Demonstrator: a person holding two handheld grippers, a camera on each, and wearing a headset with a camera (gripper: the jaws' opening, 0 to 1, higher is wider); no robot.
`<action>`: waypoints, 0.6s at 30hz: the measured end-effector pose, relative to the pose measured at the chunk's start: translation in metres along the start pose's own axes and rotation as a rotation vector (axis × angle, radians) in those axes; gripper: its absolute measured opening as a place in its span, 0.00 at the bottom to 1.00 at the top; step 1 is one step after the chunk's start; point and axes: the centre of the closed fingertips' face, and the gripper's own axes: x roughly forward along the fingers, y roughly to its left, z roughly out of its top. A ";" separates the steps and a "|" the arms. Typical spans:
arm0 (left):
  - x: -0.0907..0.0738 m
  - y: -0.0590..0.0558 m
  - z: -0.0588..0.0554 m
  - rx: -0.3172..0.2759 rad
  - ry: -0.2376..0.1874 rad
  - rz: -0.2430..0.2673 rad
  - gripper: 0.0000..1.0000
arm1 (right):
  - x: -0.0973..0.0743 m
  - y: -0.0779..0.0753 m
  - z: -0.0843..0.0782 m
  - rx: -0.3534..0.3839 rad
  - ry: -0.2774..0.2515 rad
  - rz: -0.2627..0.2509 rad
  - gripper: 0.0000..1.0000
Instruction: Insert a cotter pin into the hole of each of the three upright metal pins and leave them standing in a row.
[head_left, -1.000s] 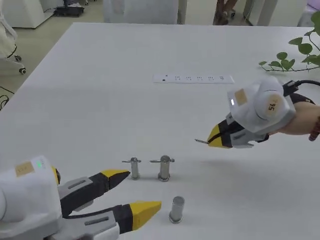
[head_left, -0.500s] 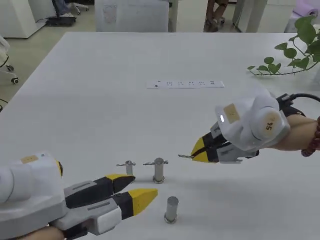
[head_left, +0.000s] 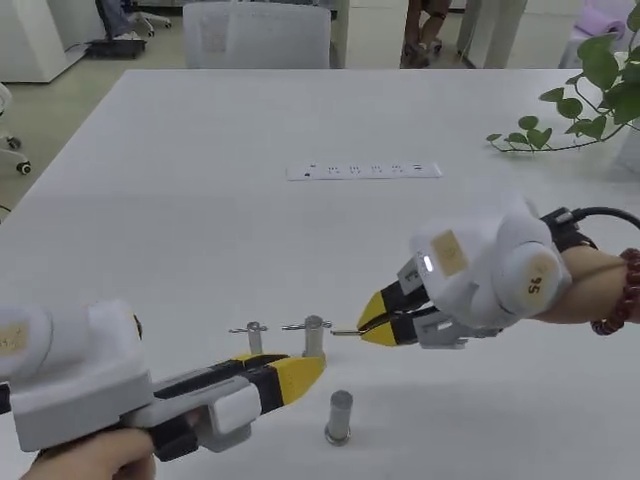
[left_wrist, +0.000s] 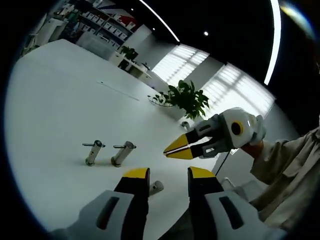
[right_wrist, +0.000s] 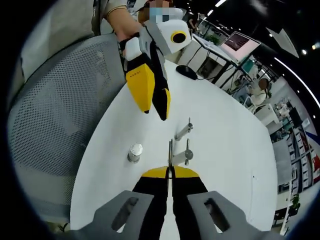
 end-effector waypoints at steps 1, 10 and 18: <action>0.001 0.001 -0.001 -0.006 0.008 0.009 0.28 | 0.000 0.002 0.002 -0.007 -0.002 0.000 0.02; 0.011 -0.002 -0.005 -0.043 0.022 0.004 0.25 | 0.000 0.012 0.013 -0.040 -0.010 0.008 0.02; 0.017 -0.005 -0.009 -0.082 0.032 0.003 0.17 | 0.001 0.017 0.020 -0.053 -0.019 0.011 0.02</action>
